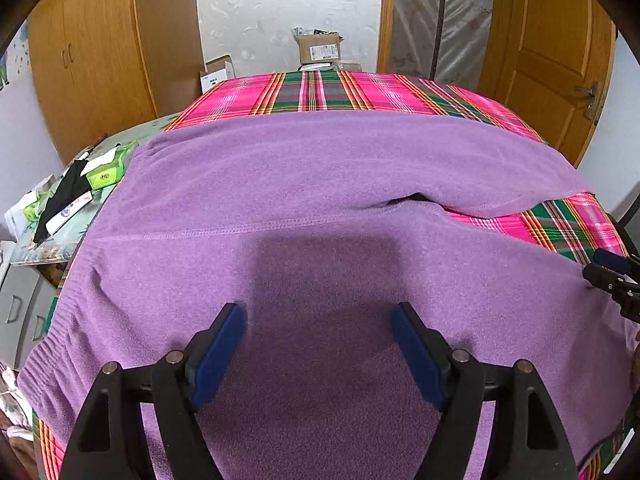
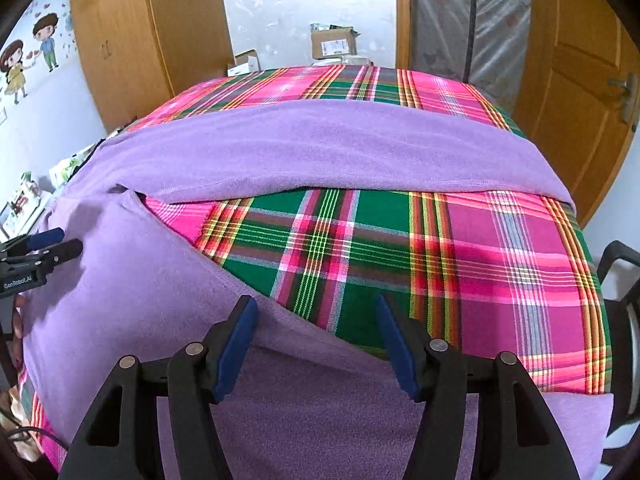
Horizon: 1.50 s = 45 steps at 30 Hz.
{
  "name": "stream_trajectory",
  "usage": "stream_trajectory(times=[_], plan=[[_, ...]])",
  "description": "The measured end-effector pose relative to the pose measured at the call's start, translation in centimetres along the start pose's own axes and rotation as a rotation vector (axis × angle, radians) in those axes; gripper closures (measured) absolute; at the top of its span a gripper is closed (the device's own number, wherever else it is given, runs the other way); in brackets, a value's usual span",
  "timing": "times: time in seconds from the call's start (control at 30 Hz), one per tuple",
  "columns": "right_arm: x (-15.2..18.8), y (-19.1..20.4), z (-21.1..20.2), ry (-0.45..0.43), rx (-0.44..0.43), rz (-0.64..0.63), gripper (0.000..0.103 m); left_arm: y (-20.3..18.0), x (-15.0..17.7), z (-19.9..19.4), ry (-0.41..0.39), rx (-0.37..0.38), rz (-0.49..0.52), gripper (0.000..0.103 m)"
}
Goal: Fold clothes
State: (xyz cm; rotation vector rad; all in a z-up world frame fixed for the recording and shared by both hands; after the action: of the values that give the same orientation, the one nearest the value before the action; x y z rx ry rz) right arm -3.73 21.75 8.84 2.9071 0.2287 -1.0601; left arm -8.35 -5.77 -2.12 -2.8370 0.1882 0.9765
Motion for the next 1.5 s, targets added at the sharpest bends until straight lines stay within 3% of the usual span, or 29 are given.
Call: stream_trajectory(times=[0.43, 0.67, 0.87, 1.5], plan=[[0.04, 0.07, 0.03, 0.0, 0.002, -0.005, 0.039, -0.03, 0.07, -0.05, -0.004, -0.002, -0.006, 0.026], [0.01, 0.01, 0.01, 0.001, 0.001, -0.004, 0.039, 0.02, 0.13, -0.2, -0.009, -0.009, -0.007, 0.033], [-0.01, 0.08, 0.02, 0.0, -0.002, -0.002, 0.039, -0.53, 0.09, -0.37, -0.015, 0.007, 0.021, 0.049], [-0.03, 0.06, 0.04, 0.002, 0.003, -0.009, 0.038, -0.76, -0.01, -0.26, -0.013, 0.009, 0.018, 0.047]])
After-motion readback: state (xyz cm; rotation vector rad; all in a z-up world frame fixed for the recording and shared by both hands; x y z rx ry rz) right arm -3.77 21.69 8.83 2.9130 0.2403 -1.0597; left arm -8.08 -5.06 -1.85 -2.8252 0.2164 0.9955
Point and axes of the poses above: each gripper's, at about its wrist camera, not at the fingertips, and z roughly the way its jaws point, y to its left, x to its underside, the point moved 3 cm from there along z, roughly the way its jaws point, and after that the axes turned 5 degrees about x, right-handed, at the moved point
